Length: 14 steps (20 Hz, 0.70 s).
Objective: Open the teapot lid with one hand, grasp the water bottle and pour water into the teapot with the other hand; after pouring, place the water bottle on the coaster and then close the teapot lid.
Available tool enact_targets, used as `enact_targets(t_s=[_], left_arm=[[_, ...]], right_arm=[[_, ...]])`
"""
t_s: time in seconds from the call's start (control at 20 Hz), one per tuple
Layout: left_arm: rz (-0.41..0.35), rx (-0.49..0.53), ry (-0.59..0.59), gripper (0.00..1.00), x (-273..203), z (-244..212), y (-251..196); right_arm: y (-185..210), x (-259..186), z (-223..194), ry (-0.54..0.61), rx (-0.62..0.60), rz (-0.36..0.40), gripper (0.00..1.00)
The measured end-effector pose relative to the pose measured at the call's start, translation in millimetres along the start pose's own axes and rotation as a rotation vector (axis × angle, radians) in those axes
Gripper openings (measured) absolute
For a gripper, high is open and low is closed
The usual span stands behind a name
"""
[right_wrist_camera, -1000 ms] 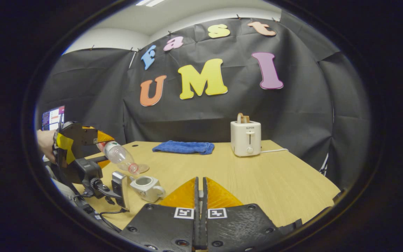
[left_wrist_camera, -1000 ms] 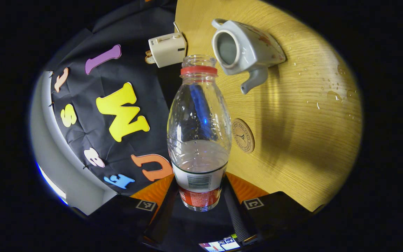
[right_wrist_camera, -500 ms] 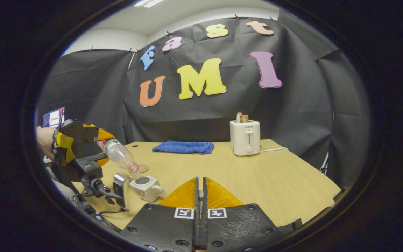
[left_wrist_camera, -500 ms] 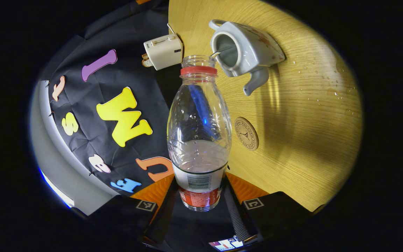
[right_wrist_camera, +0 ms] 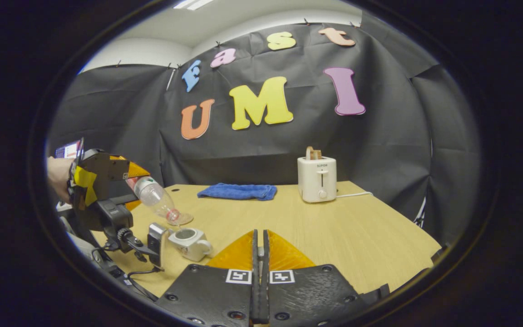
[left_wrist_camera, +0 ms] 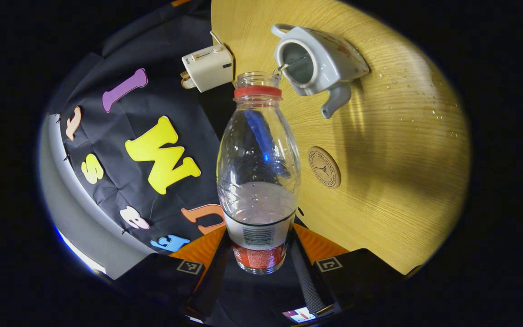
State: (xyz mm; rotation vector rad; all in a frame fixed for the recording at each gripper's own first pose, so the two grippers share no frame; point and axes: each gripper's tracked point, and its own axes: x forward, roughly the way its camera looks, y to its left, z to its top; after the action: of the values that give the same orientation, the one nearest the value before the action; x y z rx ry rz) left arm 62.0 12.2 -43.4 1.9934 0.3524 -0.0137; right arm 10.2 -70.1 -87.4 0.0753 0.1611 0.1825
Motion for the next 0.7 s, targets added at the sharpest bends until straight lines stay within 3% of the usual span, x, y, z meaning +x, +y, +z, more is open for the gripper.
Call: enact_targets(t_s=[0.7], left_arm=[[0.037, 0.117, 0.037, 0.75, -1.5, -5.0, 24.0]], right_arm=[[-6.8, -3.3, -0.2, -0.003, 0.008, -0.005, 0.0]])
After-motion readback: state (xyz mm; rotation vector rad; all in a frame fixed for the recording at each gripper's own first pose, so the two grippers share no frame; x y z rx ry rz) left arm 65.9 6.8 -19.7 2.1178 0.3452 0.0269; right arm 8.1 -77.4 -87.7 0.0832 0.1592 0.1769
